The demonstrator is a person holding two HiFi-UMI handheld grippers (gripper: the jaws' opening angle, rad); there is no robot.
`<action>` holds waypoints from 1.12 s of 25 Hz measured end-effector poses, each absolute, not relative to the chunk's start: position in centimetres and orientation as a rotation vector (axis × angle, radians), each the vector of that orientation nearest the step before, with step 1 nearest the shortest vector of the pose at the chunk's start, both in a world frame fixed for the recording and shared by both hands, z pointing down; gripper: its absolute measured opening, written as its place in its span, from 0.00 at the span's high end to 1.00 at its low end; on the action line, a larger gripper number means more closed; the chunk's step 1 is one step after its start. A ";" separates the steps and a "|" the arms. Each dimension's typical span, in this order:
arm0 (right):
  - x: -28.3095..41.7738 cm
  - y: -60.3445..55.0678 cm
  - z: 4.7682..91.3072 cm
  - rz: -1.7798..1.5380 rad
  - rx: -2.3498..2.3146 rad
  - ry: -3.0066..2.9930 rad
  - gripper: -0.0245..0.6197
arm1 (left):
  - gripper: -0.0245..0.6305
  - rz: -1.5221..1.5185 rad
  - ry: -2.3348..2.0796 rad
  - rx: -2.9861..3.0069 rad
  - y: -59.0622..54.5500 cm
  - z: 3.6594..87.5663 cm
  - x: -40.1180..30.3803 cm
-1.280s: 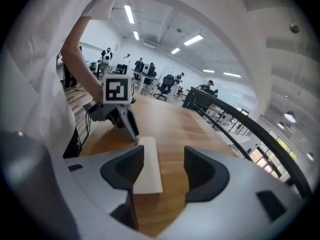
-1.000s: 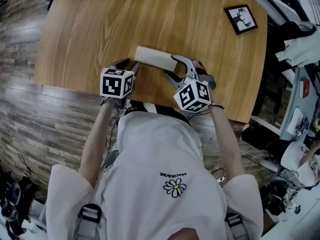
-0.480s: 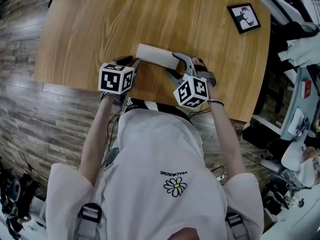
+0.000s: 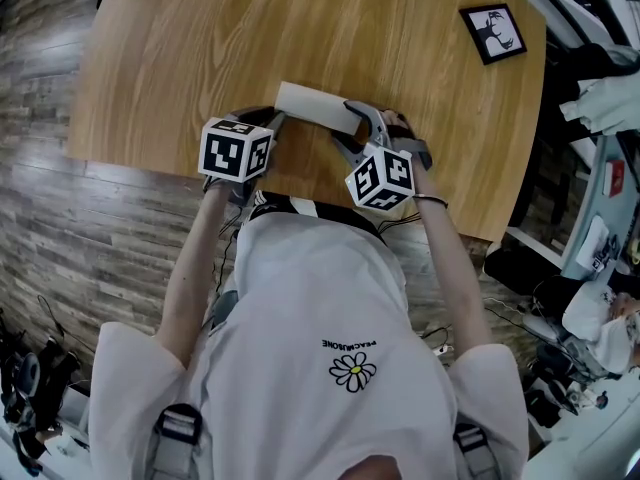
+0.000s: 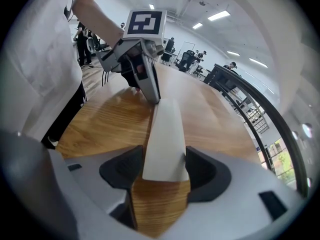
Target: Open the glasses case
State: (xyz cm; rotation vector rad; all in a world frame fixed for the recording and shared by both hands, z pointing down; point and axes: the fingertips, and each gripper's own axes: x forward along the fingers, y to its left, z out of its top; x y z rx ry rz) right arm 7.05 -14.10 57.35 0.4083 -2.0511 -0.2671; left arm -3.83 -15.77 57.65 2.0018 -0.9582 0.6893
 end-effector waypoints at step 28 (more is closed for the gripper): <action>7.1 -15.6 56.2 0.116 0.377 -2.119 0.57 | 0.87 0.769 -0.914 2.123 -15.9 57.7 -3.8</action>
